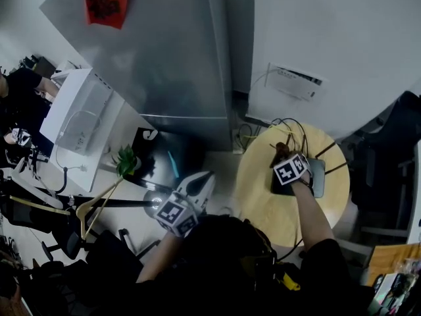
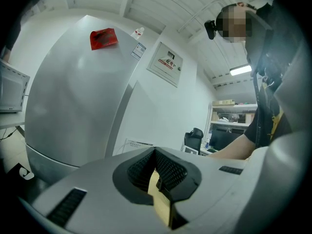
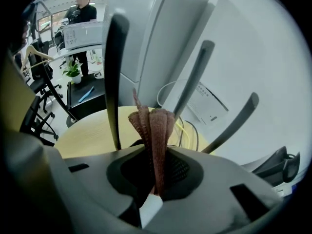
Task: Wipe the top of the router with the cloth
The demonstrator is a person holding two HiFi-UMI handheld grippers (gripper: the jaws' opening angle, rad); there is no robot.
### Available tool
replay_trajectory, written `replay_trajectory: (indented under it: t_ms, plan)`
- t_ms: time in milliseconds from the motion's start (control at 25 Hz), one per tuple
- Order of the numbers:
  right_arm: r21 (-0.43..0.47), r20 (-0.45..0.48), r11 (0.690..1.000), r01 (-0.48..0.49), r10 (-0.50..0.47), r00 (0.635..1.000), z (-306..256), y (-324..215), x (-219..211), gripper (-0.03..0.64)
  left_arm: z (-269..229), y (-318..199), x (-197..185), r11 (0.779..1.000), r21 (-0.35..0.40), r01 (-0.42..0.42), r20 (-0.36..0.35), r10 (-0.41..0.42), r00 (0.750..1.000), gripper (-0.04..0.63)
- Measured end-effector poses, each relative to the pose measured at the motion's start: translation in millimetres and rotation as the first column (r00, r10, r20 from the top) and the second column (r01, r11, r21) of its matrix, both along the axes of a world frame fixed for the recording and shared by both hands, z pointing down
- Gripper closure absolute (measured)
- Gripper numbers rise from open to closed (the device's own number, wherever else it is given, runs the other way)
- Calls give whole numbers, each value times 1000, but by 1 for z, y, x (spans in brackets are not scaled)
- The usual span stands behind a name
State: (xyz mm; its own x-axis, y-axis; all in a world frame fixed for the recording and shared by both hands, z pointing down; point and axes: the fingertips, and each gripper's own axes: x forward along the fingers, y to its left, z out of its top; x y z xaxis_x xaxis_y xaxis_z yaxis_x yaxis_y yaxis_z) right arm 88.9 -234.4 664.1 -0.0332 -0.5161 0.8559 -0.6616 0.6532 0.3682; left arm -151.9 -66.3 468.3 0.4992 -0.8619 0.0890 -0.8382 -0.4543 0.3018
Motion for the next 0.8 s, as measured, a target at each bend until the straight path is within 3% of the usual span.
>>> replay_trajectory:
  t_ms: [360,560,800]
  plan:
    - [75,124,996,-44,34,992,-40,-2,-11,554,-4,0,1,1000,25,-6,-32,6,999,598]
    - [93,246,995,-45,21,969,-51,-6,-26,554,1,2,1,999,30,-17,-34,18,999,598]
    - [161,291,983,-90,40,956,-68,-7,-21,554,-2,4,7,998,48,-35,-31,37,999,598]
